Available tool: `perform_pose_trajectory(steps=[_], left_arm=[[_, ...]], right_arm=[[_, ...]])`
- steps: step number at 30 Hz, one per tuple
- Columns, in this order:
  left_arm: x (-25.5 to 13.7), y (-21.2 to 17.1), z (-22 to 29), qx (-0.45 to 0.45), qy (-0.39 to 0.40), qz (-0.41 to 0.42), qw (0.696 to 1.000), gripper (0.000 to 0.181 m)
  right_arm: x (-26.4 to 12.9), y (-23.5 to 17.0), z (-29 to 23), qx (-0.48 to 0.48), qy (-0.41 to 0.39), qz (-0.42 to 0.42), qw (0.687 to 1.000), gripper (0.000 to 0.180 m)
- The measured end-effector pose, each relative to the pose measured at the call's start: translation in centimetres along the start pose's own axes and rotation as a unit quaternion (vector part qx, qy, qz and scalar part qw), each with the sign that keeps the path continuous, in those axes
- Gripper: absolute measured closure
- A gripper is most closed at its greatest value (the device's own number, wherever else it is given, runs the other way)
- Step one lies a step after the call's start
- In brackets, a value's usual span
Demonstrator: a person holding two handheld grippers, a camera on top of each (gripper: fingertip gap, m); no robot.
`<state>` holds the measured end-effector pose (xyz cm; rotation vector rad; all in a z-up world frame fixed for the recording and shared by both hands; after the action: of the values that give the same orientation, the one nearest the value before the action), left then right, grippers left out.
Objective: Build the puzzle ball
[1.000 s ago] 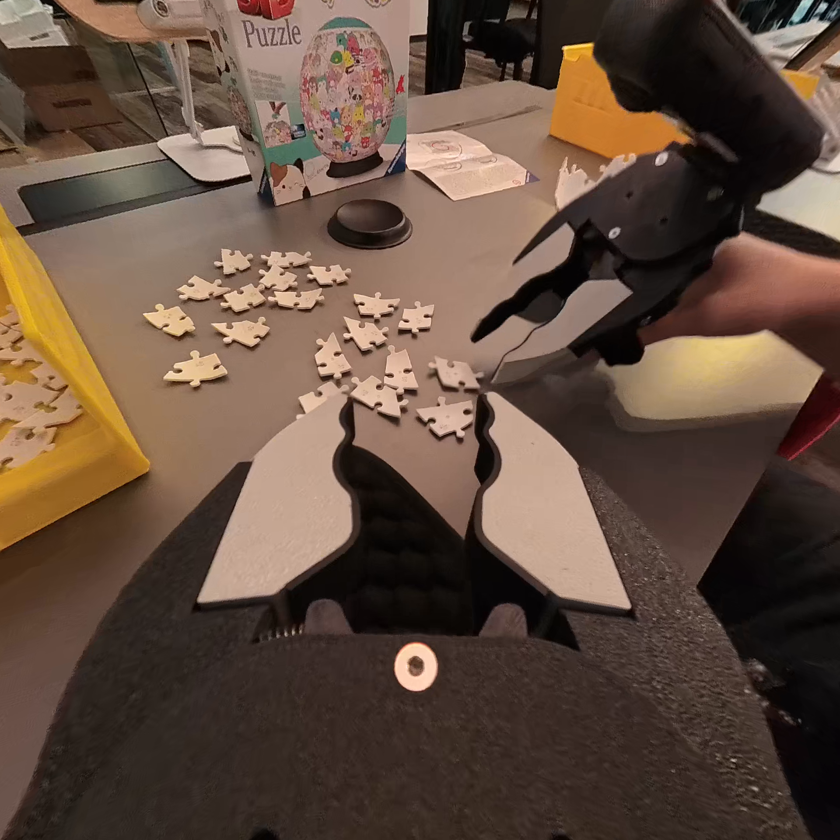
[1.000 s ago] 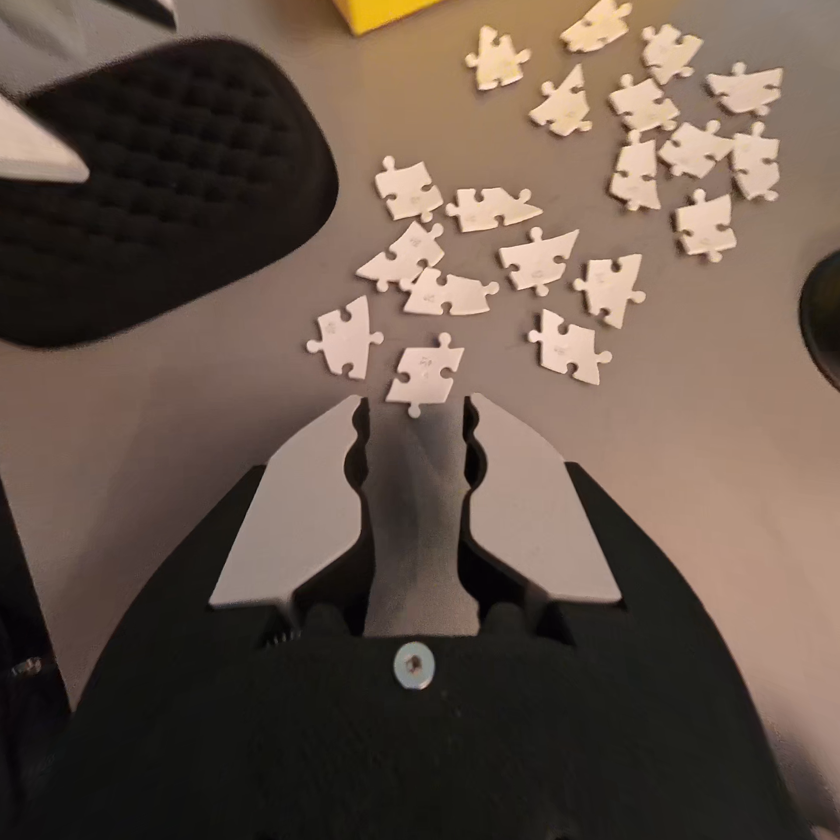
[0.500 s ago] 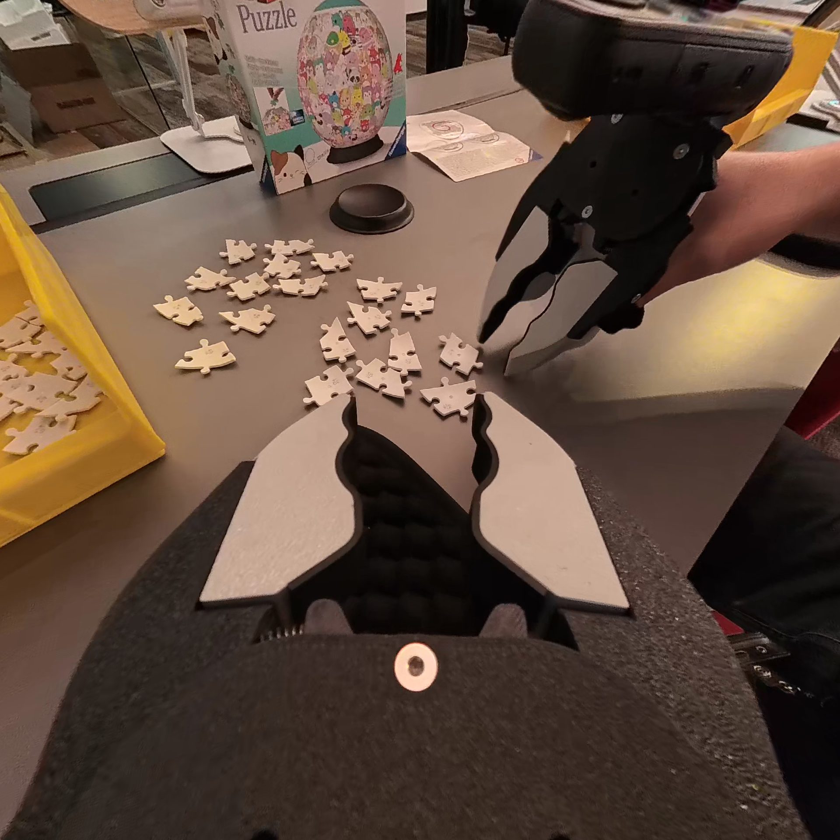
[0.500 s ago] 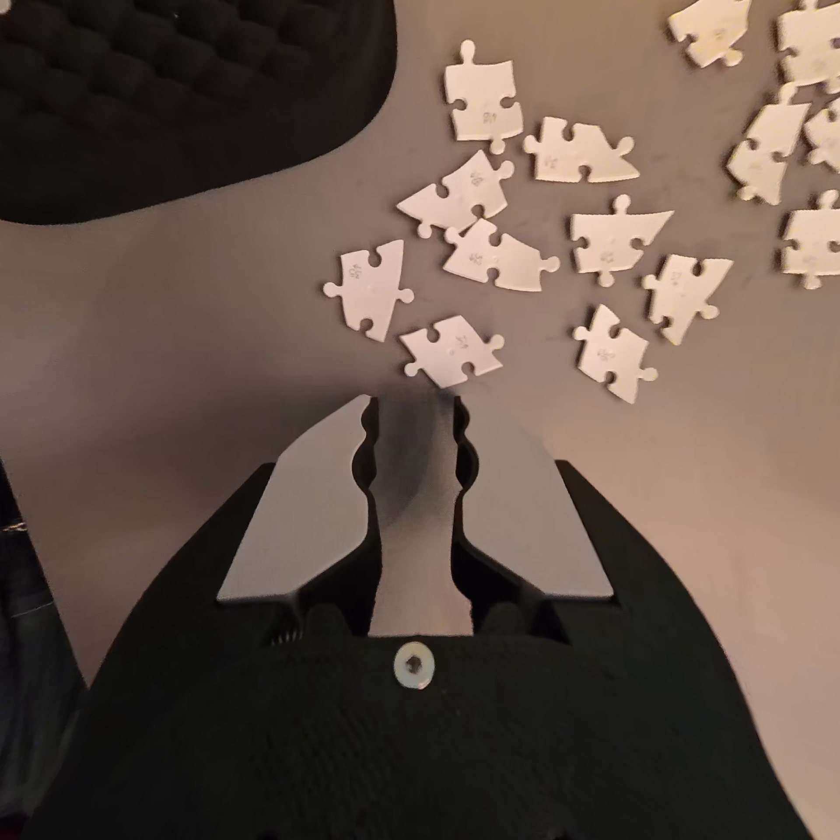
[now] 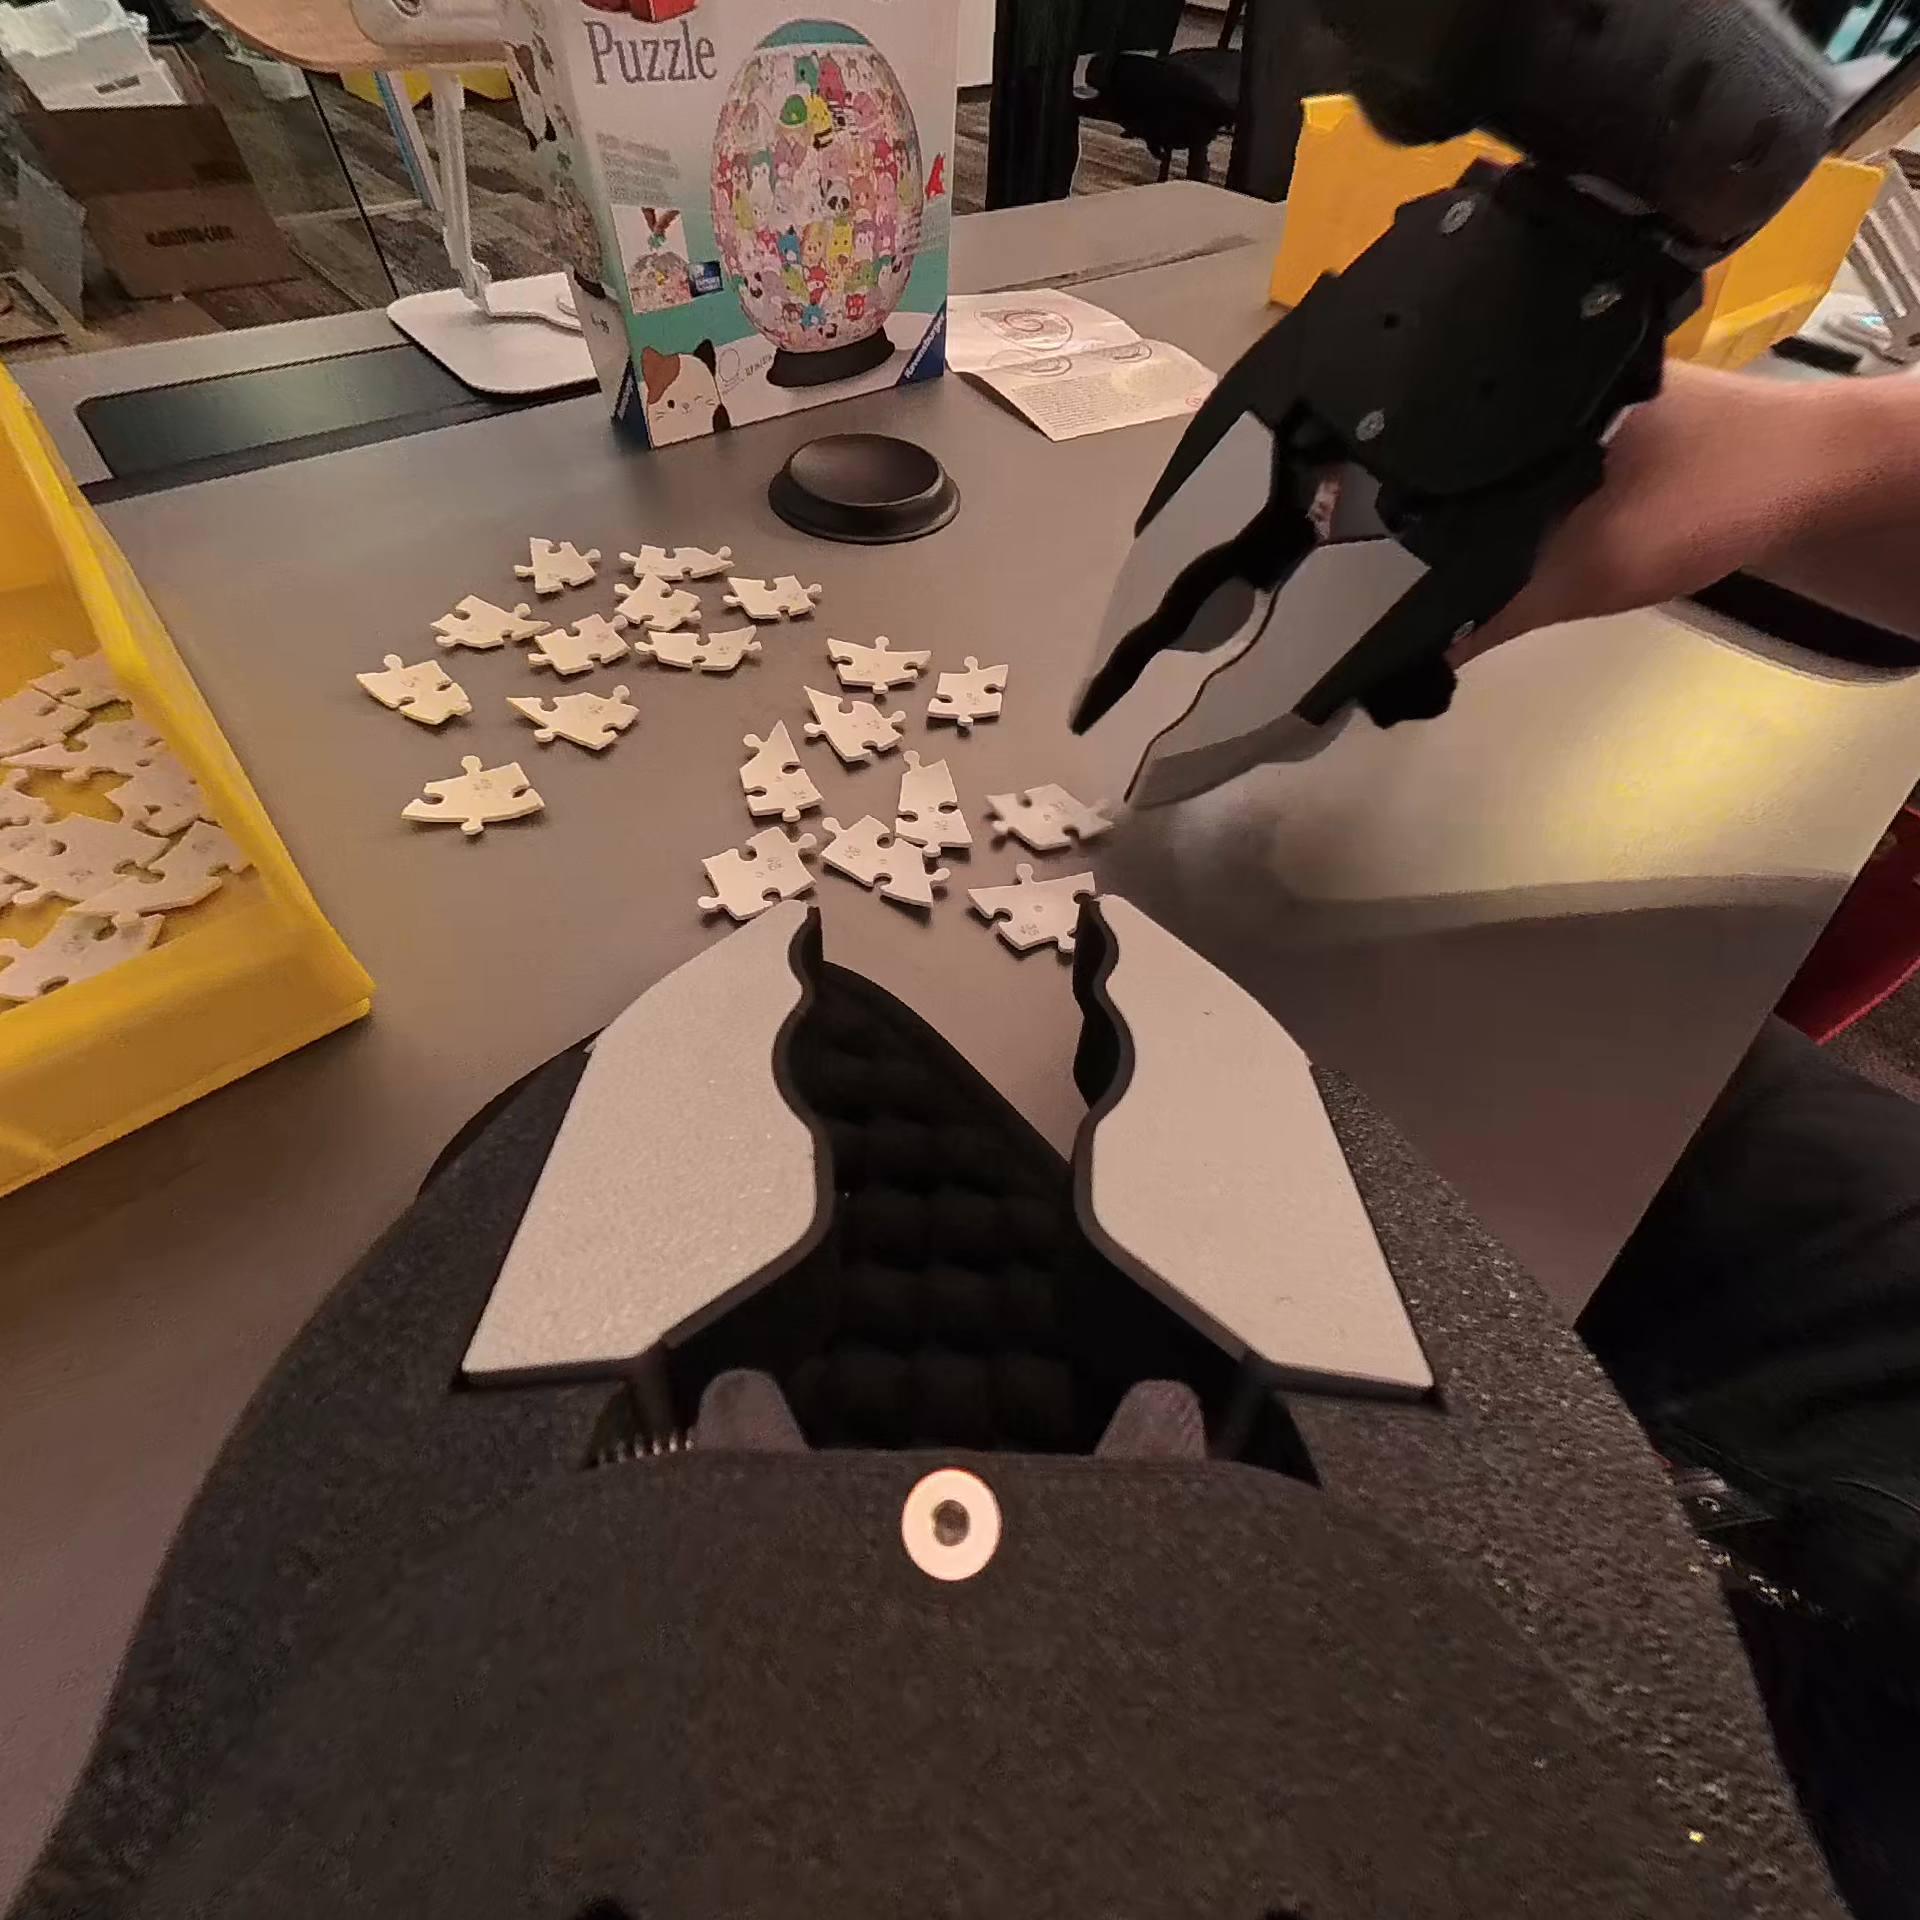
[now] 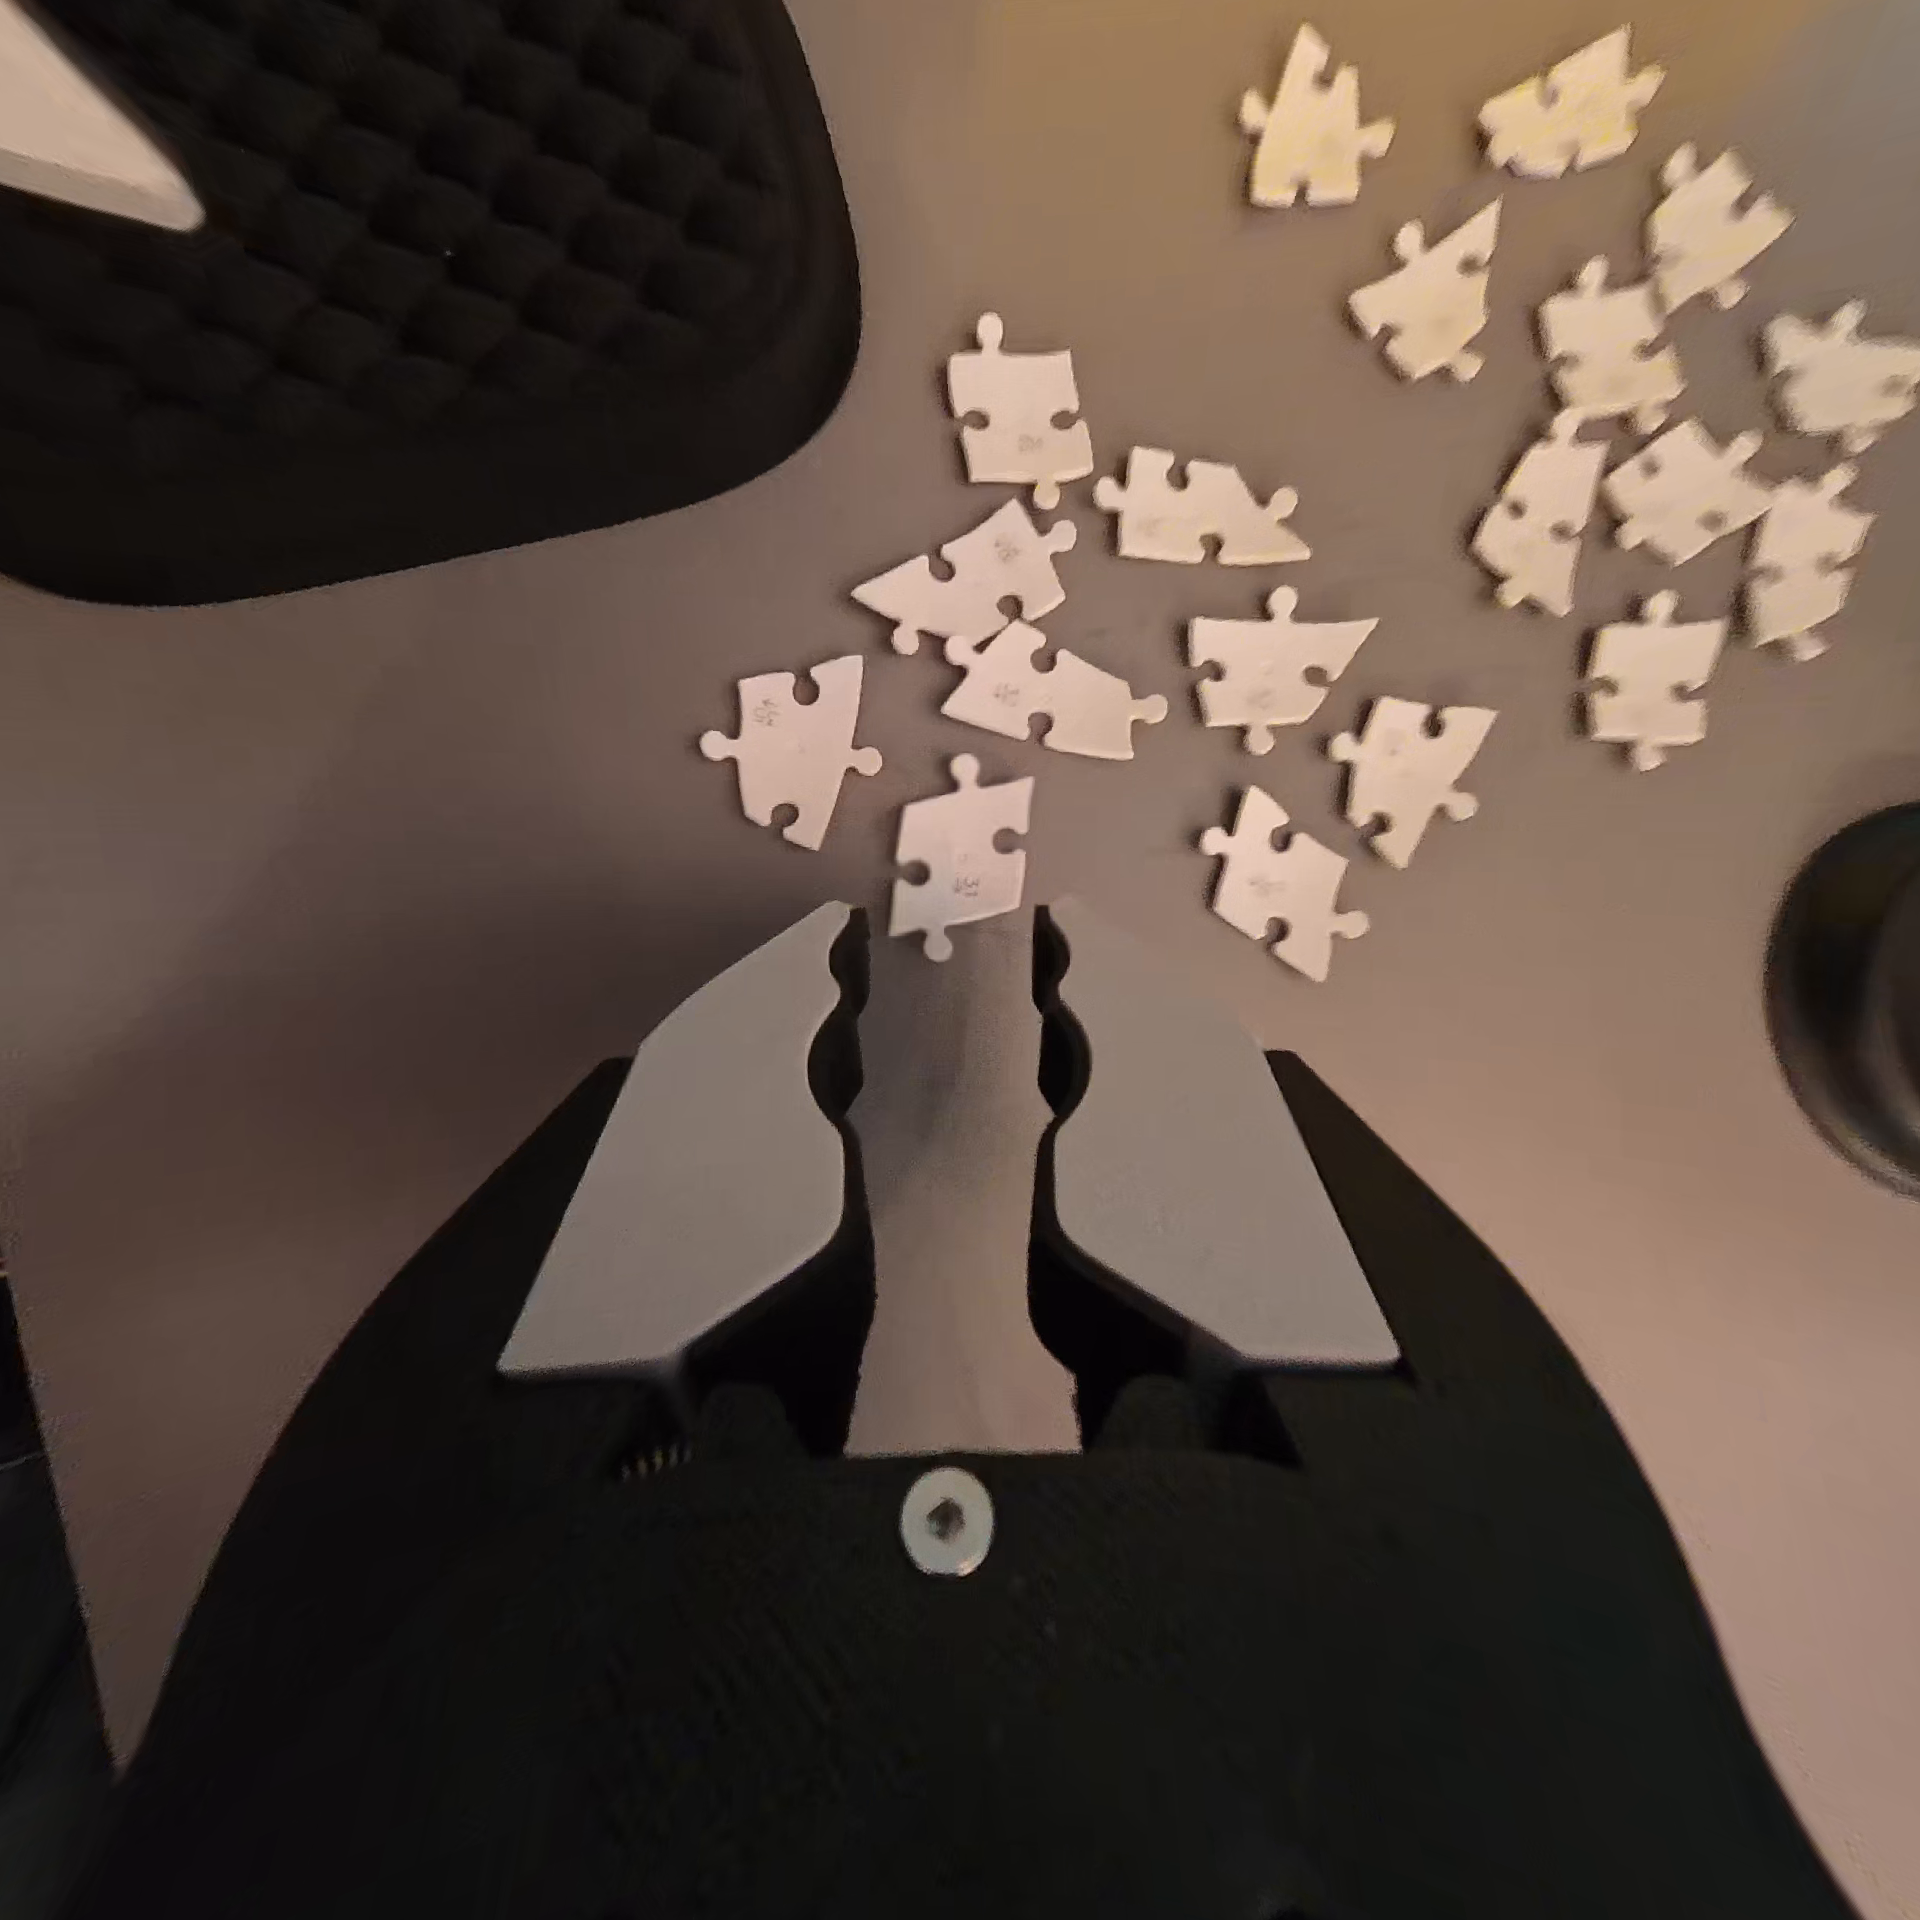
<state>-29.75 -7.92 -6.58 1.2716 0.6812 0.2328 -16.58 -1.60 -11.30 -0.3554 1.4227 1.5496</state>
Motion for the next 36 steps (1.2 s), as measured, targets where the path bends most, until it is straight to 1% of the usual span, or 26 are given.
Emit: perform_pose_trajectory(steps=[4, 10, 14, 18, 20, 22, 26, 29, 32, 34, 36], left_arm=[[0.0, 0.1, 0.2, 0.002, -0.001, -0.003, 1.000, 0.134], [0.2, -0.3, 0.4, 0.005, -0.002, -0.016, 1.000, 0.134], [0.4, -0.5, 0.6, 0.011, -0.002, -0.025, 1.000, 0.135], [0.6, -0.6, 0.7, 0.014, -0.001, -0.033, 0.999, 0.135], [0.7, -0.7, 0.6, 0.011, -0.001, -0.034, 0.999, 0.135], [0.6, -0.7, 0.6, 0.011, -0.002, -0.033, 0.999, 0.135], [0.6, -0.5, 0.5, 0.007, -0.006, -0.026, 1.000, 0.137], [0.8, 0.1, 0.3, -0.003, -0.013, -0.013, 1.000, 0.137], [1.3, 0.9, 0.6, -0.009, -0.041, -0.003, 0.999, 0.139], [1.9, 1.7, 1.0, -0.012, -0.061, 0.004, 0.998, 0.142], [2.8, 2.7, 2.0, -0.027, -0.101, 0.018, 0.994, 0.146]], right_arm=[[1.5, -0.7, -0.1, 0.019, -0.006, -0.017, 1.000, 0.148], [1.8, -0.5, -0.4, 0.059, 0.027, -0.007, 0.998, 0.151], [1.7, -0.4, -0.2, 0.094, 0.029, -0.007, 0.995, 0.139], [2.0, -0.2, -0.4, 0.090, 0.021, 0.000, 0.996, 0.137], [2.2, -0.2, -0.2, 0.079, 0.008, 0.001, 0.997, 0.141], [2.3, -0.1, -0.4, 0.061, 0.002, 0.007, 0.998, 0.150], [2.1, 0.0, -0.5, 0.042, -0.009, 0.011, 0.999, 0.151], [1.6, 0.2, -0.7, 0.013, -0.036, 0.036, 0.999, 0.151], [-0.5, 1.1, -1.0, -0.041, -0.092, 0.097, 0.990, 0.151], [-2.6, 2.0, -1.6, -0.097, -0.138, 0.141, 0.975, 0.151], [-4.9, 2.8, -2.5, -0.151, -0.175, 0.180, 0.956, 0.151]])
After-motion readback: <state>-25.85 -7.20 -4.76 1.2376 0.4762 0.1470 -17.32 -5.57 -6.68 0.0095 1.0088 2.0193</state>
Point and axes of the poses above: each gripper's, where its closed fingertips meet, x out along the fingers, y out of its top, z = x × y across the jaws, the point moved 3 cm from there along -x, back along the fingers, and after that the axes turned 14 degrees about -y, right-handed, at the moved point
